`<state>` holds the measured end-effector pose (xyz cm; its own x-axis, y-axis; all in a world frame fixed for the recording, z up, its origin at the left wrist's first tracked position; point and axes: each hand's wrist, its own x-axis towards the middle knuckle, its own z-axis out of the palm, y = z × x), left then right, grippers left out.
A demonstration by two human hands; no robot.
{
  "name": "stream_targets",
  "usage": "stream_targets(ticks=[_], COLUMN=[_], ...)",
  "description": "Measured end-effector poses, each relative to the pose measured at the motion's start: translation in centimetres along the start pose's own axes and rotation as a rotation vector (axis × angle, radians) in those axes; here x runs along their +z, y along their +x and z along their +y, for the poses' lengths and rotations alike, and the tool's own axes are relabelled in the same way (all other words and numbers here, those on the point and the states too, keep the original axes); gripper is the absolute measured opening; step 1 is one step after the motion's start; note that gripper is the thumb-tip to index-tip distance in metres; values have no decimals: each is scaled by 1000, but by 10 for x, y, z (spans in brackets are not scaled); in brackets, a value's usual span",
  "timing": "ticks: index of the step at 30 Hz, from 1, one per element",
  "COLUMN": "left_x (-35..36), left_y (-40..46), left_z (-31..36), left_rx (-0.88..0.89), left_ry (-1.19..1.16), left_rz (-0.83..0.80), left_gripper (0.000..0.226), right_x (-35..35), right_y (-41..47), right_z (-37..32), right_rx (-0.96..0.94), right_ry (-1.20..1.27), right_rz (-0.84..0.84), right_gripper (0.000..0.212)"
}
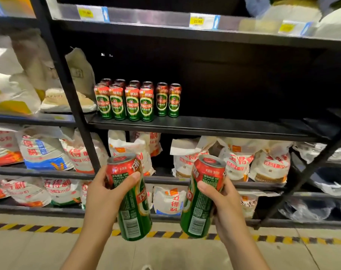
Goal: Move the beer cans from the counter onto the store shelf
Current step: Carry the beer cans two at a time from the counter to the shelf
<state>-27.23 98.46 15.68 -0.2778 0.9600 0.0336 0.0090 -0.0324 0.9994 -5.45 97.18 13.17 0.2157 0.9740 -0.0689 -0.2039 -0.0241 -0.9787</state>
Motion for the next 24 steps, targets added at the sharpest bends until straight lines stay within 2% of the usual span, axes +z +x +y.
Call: stream_targets(ticks=[5,9,14,18,24], left_x=[21,45,85,113,145], left_y=[94,165,235,282,334], left_z=[-8,-6,-1,0,2], left_rx=[35,50,99,79,97], left_ry=[17,24,57,54,124], left_rz=[-39,-96,-164,-210,-216], left_gripper=[38,29,32,42,47], right_x=[29,46,57,65,68], right_y=[87,153,218,268,337], right_z=[-2,-7,-13,-17,-18], right_rx=[-15,-44,-65,-81,-106], right_ry=[4,1,-13,-62,-141], right_rz=[14,48,25,15,12], right_gripper=[68,65,45,59,58])
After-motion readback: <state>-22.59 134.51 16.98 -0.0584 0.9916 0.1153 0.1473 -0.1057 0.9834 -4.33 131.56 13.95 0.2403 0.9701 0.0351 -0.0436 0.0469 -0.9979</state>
